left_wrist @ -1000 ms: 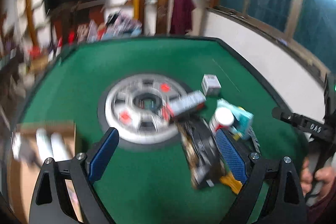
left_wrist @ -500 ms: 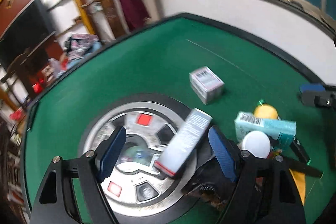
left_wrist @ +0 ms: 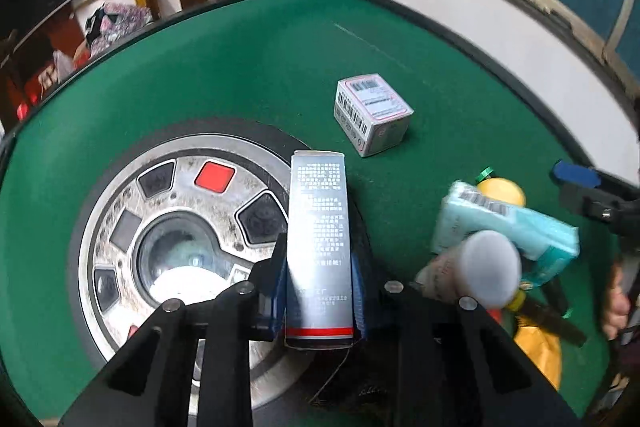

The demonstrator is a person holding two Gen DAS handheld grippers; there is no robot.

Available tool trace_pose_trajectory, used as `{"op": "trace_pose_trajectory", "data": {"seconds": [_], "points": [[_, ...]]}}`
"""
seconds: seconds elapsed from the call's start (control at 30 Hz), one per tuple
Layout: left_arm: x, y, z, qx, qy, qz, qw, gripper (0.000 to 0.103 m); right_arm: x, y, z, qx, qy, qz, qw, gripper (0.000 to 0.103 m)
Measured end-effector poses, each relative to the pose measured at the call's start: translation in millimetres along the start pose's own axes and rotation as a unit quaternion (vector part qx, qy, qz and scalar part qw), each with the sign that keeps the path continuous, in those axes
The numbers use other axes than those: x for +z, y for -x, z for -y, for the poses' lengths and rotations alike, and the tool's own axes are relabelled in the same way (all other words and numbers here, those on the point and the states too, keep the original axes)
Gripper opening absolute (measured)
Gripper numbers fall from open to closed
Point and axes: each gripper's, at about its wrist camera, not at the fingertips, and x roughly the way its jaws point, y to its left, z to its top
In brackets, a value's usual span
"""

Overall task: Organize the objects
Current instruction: 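Grasp the white red-striped box with left while right grasps the small white barcode box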

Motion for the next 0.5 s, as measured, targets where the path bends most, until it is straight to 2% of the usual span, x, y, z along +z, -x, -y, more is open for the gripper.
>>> {"op": "trace_pose_trajectory", "data": {"seconds": [0.2,0.3,0.5], "points": [[-11,63,1,0.027,0.038,0.059,0.9971,0.026,6,8,3,-0.02,0.009,0.024,0.999,0.102],[-30,109,7,0.03,0.066,0.099,0.9925,0.026,8,9,3,-0.027,0.011,0.029,0.999,0.101],[-102,197,25,0.064,0.115,0.171,0.9764,0.026,8,2,7,-0.028,0.0,0.019,0.999,0.102]]}}
